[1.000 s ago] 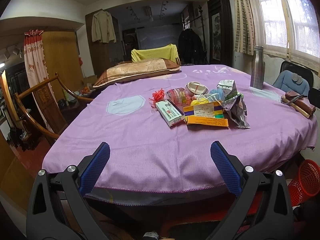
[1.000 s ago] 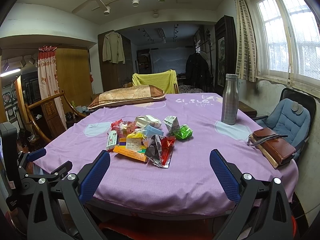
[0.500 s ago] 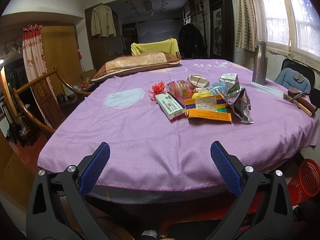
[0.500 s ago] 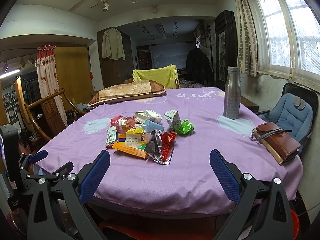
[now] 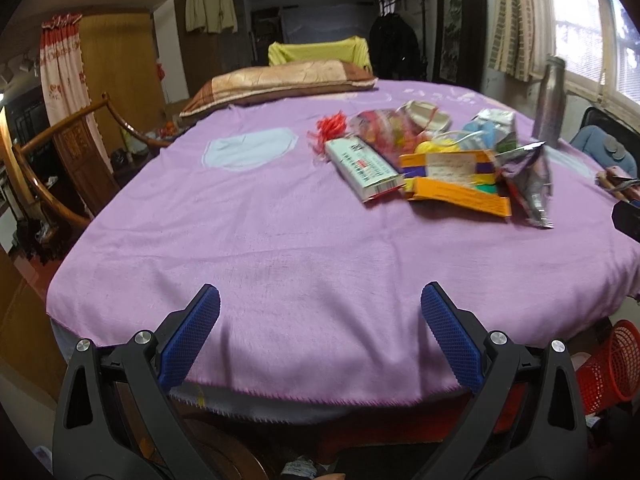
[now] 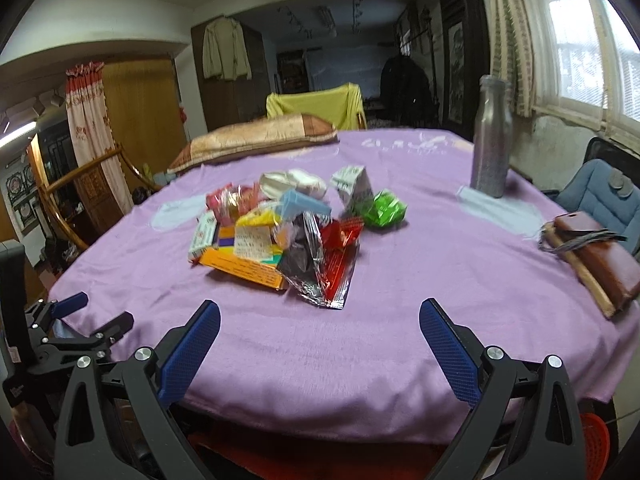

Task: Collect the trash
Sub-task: 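Grasp the red-and-silver snack wrapper with the right tool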

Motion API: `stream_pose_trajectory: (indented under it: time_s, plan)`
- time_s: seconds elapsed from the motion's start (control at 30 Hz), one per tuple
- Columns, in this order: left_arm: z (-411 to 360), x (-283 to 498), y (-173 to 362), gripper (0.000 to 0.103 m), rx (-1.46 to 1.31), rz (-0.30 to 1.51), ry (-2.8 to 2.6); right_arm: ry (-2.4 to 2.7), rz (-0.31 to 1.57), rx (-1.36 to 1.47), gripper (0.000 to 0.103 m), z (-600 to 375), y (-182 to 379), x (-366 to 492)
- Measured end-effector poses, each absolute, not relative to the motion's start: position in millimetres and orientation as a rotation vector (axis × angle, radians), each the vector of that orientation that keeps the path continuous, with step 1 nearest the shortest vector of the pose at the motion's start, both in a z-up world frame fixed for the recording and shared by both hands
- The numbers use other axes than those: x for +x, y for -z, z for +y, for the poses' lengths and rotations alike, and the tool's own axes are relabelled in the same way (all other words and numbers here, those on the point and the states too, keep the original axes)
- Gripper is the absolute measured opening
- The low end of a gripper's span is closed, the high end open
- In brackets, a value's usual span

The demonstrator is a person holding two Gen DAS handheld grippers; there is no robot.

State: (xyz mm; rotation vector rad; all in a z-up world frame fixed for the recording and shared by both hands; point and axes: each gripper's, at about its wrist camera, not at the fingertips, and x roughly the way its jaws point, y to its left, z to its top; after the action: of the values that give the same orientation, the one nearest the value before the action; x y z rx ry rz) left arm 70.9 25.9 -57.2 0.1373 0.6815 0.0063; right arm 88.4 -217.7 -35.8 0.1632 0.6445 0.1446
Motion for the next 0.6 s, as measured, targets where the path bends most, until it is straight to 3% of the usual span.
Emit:
stream_pose_trajectory:
  time_s: [0.4, 0.43, 0.47, 0.5, 0.53, 0.57, 0.6]
  plan:
    - [19.7, 116.8, 65.6, 0.097, 0.079, 0.744, 0.035, -0.215, 0.763, 0.186, 0.097, -205.2, 58.3, 187.8]
    - [16.3, 120.6, 65.3, 0.097, 0.068, 0.753, 0.056, -0.207, 0.762, 0.183, 0.094, -207.1, 59.8, 192.2]
    - [12.1, 124.3, 64.8, 0.097, 0.059, 0.760, 0.075, -0.202, 0.755, 0.180, 0.071, -210.3, 60.6, 194.1]
    - [8.5, 126.6, 64.6, 0.097, 0.064, 0.764, 0.086, -0.211, 0.752, 0.185, 0.056, -214.6, 61.1, 194.8]
    - [2.9, 130.1, 63.5, 0.097, 0.069, 0.768, 0.105, -0.224, 0.750, 0.199, 0.023, -218.9, 61.6, 193.8]
    - [-3.3, 134.7, 62.4, 0.097, 0.061, 0.769, 0.122, -0.240, 0.740, 0.226, 0.006, -226.4, 60.9, 190.5]
    - [-7.6, 137.4, 61.6, 0.097, 0.062, 0.772, 0.140, -0.246, 0.719, 0.247, 0.006, -234.1, 58.8, 184.6]
